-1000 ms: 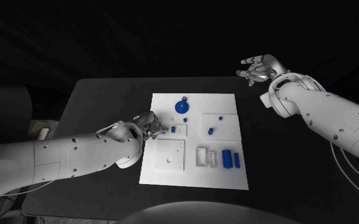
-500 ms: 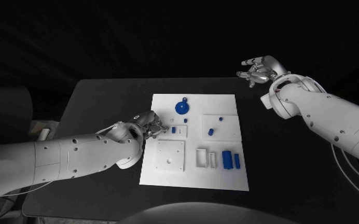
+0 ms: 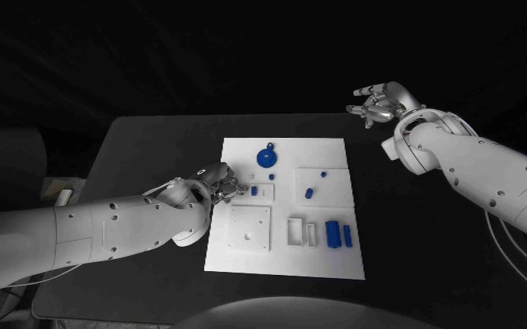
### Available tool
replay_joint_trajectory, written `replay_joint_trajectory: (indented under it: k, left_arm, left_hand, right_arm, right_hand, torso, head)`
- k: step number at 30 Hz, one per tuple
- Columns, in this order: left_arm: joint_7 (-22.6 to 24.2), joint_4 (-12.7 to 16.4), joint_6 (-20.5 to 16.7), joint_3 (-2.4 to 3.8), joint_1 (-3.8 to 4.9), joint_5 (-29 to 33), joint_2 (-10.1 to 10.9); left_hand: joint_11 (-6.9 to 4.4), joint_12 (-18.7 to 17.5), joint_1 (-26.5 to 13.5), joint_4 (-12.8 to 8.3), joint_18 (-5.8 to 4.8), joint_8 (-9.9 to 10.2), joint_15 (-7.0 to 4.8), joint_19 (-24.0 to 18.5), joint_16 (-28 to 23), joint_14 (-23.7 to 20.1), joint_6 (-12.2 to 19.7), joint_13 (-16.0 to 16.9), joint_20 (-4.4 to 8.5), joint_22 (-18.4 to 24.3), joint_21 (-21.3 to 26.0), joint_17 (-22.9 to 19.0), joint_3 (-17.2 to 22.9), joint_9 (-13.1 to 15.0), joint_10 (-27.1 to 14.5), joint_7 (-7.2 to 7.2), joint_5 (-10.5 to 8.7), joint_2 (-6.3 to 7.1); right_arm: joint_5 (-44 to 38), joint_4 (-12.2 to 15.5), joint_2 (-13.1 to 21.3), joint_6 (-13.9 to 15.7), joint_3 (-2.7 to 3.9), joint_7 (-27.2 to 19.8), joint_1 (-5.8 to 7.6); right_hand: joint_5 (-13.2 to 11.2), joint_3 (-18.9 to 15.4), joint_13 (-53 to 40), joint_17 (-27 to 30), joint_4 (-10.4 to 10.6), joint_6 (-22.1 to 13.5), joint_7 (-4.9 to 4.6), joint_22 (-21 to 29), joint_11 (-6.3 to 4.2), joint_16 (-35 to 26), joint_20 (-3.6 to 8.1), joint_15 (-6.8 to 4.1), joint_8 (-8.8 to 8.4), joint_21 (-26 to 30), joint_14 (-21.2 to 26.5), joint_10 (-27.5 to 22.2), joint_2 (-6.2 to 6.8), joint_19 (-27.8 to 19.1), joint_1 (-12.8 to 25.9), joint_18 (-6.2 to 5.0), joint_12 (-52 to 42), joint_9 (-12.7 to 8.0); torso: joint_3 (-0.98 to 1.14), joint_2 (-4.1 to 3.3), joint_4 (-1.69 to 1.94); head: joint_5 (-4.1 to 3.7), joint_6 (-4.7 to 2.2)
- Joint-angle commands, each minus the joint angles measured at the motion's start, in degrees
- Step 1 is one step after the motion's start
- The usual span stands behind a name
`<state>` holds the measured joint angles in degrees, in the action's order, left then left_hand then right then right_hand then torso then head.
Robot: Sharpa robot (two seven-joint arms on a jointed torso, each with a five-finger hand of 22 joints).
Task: Assemble the parts on the task board
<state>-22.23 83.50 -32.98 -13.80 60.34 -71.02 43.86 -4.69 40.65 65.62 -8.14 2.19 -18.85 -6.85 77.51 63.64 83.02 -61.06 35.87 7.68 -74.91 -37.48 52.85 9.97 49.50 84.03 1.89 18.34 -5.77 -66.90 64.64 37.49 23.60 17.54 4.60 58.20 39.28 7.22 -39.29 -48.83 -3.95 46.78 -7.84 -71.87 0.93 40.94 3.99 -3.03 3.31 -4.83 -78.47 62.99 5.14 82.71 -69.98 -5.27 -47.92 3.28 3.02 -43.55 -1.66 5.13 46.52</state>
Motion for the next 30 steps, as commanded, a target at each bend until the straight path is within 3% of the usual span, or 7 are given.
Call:
replay_joint_trajectory:
  k: [1, 30]
  left_arm:
    - [-0.3, -0.2, 1.7, 0.0, -0.06, 0.2, -0.3]
    - [-1.5, -0.4, 2.6, 0.0, -0.07, 0.0, 0.2]
  left_hand:
    - [-0.48, 0.2, 1.3, 0.0, 0.1, -0.2, 0.02, 0.1, 0.0, 0.1, -3.8, 0.1, -0.12, -2.3, 0.0, -0.1, 0.5, 0.1, 2.4, -3.51, 0.15, -0.78]
    - [-0.48, 0.1, 1.3, 0.1, 0.05, -0.3, 0.01, 0.2, -0.1, 0.1, -3.8, 0.1, -0.08, -2.3, 0.1, -0.2, 0.4, 0.1, 2.5, -3.52, 0.23, -0.75]
  right_arm:
    - [0.0, 0.1, 0.0, -0.4, 0.01, -0.1, -0.04]
    - [0.0, 0.0, -0.2, -0.4, 0.01, -0.1, -0.18]
  right_hand:
    - [0.3, 0.0, 0.1, -0.1, 0.3, -0.1, -0.04, 0.1, -0.06, -0.2, 0.03, 0.03, -0.08, 0.3, -0.3, 0.1, 0.35, 0.3, 0.2, -0.09, -0.2, 0.0]
    - [0.3, 0.0, 0.1, -0.1, 0.3, -0.1, -0.04, 0.1, -0.06, -0.2, 0.03, 0.03, -0.08, 0.3, -0.3, 0.1, 0.35, 0.3, 0.2, -0.09, -0.2, 0.0]
  torso:
    - [-0.07, -0.05, -0.02]
    - [0.0, 0.0, 0.03]
  head:
    - [-0.11, 0.03]
    - [-0.05, 0.58]
